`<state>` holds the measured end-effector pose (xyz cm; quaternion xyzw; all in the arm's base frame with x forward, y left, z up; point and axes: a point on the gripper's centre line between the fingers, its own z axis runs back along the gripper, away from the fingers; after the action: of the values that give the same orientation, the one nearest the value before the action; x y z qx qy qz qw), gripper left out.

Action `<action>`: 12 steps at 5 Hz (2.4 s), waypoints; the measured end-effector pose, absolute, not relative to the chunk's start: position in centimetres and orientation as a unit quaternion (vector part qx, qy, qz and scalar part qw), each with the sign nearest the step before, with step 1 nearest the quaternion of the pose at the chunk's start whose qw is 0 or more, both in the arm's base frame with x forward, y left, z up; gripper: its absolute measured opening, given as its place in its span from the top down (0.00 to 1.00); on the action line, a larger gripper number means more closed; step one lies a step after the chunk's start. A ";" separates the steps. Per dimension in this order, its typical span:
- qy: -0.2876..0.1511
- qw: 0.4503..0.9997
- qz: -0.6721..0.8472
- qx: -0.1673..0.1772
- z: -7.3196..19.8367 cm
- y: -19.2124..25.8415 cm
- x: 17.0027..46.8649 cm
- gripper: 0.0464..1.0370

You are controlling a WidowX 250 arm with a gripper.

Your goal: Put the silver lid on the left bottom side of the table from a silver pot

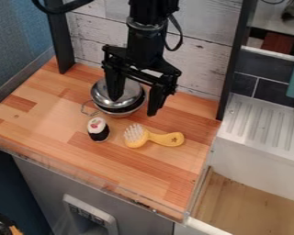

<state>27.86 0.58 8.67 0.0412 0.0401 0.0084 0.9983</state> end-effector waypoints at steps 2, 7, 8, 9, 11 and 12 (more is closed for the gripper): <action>0.012 0.996 0.060 0.070 8.9 3.2 29.4 0.04; -0.036 0.990 0.115 0.070 4.9 8.7 36.7 0.04; -0.023 0.990 0.118 0.071 3.3 9.2 37.6 0.04; -0.008 0.989 0.131 0.070 1.5 10.0 37.7 0.04; -0.001 0.988 0.136 0.072 1.0 10.5 37.9 0.09; -0.008 0.988 0.136 0.073 1.0 10.6 38.1 0.37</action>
<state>38.11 10.58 0.99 0.0728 -0.0076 0.1358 0.9880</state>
